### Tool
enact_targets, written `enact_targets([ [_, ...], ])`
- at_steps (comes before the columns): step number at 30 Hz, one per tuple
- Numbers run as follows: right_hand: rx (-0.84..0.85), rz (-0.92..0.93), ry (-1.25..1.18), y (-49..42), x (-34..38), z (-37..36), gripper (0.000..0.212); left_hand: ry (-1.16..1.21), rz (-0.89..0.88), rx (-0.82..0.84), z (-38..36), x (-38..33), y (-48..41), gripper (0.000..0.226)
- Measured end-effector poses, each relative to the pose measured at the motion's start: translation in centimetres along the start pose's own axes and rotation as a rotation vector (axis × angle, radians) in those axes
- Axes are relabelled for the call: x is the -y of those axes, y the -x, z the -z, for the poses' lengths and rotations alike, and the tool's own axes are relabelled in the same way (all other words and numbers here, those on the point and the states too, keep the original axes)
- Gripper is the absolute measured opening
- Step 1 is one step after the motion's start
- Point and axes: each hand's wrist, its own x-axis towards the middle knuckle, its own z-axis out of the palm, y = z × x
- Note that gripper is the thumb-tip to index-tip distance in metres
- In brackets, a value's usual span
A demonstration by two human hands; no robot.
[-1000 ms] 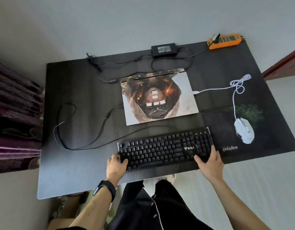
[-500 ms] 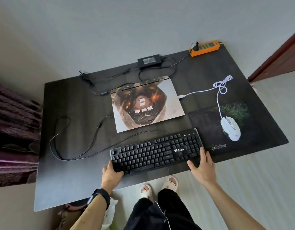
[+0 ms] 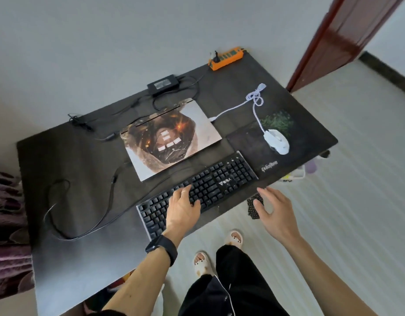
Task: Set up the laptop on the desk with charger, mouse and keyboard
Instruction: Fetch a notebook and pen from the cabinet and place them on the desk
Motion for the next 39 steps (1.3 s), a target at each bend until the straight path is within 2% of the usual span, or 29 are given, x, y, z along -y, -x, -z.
enact_targets([
  [2,-0.072,-0.017,-0.021,1.3,0.0,1.8,0.038,-0.018,-0.135,0.008,-0.4,-3.2,0.8,0.058],
  [6,-0.329,-0.012,-0.078,2.8,-0.6,8.2,0.033,-0.051,-0.459,0.032,-1.0,-12.3,2.6,0.057],
  [9,-0.566,-0.013,-0.149,4.8,-2.2,14.8,0.026,-0.106,-0.708,0.045,-1.7,-21.2,4.5,0.054],
  [15,-0.885,-0.046,-0.177,8.7,-8.9,28.6,0.024,-0.14,-1.054,0.053,-6.0,-39.8,9.6,0.05],
  [20,-1.054,-0.032,-0.117,13.5,-17.1,40.6,0.025,-0.157,-1.245,0.071,-13.6,-53.5,16.4,0.051],
  [25,-1.178,-0.073,-0.032,18.8,-24.7,48.9,0.025,-0.187,-1.36,0.152,-20.6,-62.6,22.3,0.052],
  [31,-1.311,-0.248,0.135,25.0,-33.8,58.6,0.026,-0.188,-1.548,0.267,-29.7,-73.7,29.8,0.052],
  [35,-1.329,-0.406,0.24,27.6,-40.0,63.7,0.025,-0.226,-1.683,0.315,-35.6,-80.8,33.6,0.053],
  [39,-1.367,-0.517,0.346,29.8,-45.4,69.9,0.035,-0.185,-1.79,0.38,-42.2,-88.3,37.0,0.052],
])
